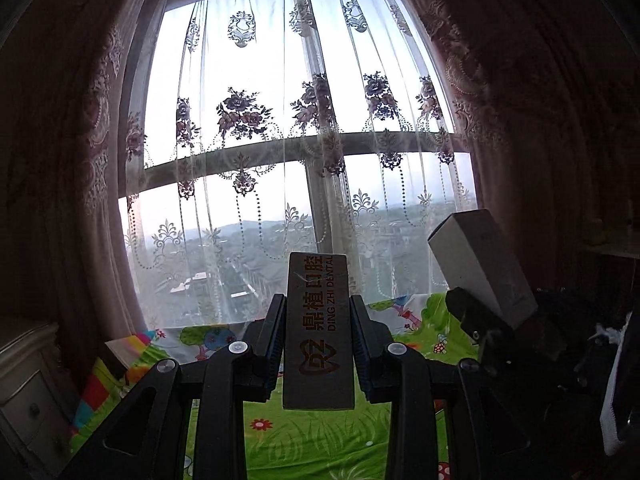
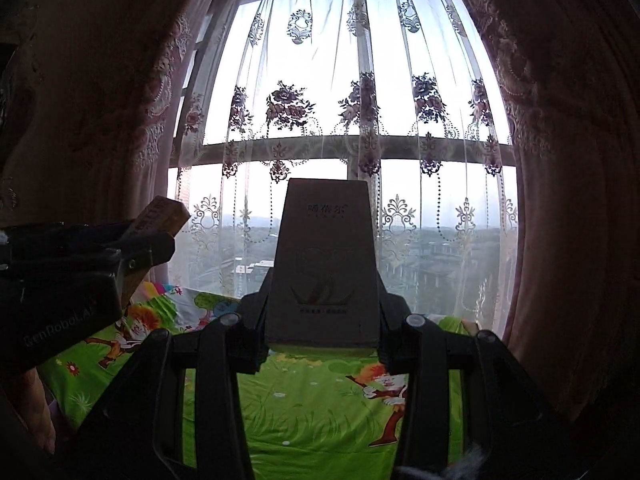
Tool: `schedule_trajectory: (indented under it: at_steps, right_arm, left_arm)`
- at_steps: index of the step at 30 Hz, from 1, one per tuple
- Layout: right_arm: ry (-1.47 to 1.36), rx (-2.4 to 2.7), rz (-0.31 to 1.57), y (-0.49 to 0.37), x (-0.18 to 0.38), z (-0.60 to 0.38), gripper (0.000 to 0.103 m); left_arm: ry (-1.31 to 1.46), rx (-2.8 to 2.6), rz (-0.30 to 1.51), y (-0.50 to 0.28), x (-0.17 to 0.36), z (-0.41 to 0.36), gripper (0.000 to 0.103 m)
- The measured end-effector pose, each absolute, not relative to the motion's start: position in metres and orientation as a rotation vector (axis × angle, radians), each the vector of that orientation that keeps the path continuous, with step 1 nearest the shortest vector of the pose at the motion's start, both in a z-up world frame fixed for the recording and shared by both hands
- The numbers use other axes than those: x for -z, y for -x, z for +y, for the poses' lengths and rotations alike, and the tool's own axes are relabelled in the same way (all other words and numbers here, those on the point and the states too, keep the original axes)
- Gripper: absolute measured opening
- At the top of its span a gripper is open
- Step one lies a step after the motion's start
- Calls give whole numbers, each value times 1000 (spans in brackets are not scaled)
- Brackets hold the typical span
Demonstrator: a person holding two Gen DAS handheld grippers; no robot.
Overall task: Organize rigid objects
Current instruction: 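Lift both held boxes and carry them to the purple storage box, then open both tools to drop the boxes into the storage box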
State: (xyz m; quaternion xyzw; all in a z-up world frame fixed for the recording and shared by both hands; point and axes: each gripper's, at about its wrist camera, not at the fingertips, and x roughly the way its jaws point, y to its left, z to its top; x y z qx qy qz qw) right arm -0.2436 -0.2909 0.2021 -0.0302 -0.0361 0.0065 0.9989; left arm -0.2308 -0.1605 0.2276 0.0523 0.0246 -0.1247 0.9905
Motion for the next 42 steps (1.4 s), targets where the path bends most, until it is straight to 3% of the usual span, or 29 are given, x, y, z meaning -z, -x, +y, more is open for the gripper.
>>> schedule_trajectory:
  at_steps: [16, 42]
  right_arm:
    - [161, -318, -2, 239, -196, -203, 45]
    - [419, -952, 75, 284, -167, 1, 45]
  left_arm:
    - [-9, 63, 170, 248, -190, -59, 32]
    - [202, -414, 303, 338, -130, 124, 32]
